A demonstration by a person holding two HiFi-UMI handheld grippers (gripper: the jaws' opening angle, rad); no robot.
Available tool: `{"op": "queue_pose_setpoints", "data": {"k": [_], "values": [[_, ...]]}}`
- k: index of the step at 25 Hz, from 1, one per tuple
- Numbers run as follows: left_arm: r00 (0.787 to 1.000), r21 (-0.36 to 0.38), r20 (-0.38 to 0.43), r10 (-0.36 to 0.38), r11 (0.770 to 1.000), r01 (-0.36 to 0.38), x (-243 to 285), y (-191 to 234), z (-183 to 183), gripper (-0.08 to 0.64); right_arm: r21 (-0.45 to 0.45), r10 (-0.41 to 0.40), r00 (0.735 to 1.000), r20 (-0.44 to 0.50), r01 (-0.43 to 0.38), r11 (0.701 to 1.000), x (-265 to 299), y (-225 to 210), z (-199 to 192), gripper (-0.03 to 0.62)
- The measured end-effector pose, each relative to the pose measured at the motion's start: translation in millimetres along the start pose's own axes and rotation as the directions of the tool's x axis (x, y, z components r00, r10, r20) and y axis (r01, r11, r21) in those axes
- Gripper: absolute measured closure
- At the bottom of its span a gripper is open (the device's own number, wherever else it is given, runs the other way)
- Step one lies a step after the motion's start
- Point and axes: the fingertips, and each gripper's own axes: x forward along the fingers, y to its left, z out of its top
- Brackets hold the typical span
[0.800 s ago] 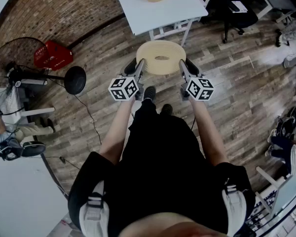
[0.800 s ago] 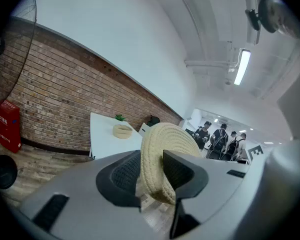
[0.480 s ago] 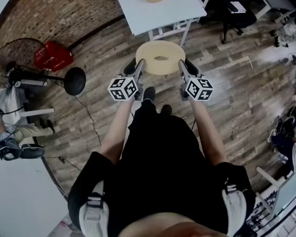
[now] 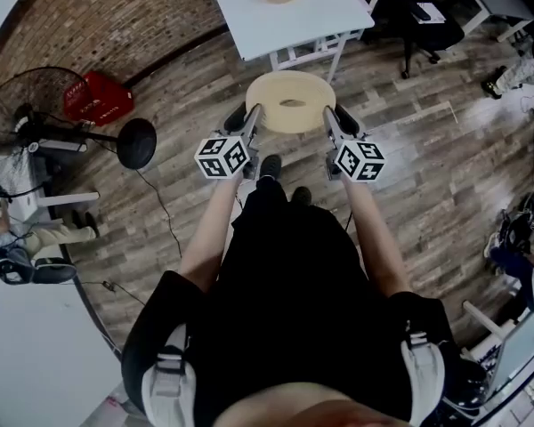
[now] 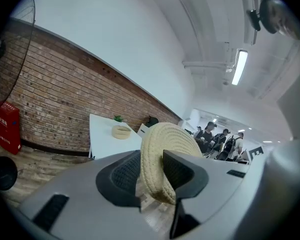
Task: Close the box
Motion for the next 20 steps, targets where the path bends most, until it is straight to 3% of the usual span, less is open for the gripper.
{"op": "queue_pose_setpoints", "data": {"k": [20], "values": [[1.000,0.005,0.006,-0.001,1.000,0.001,0.3,0.8,6.2,0.413,0.001,0.004,1.000,0.019,-0.004,1.000,2.7,2.8,6.9,0.486]]}}
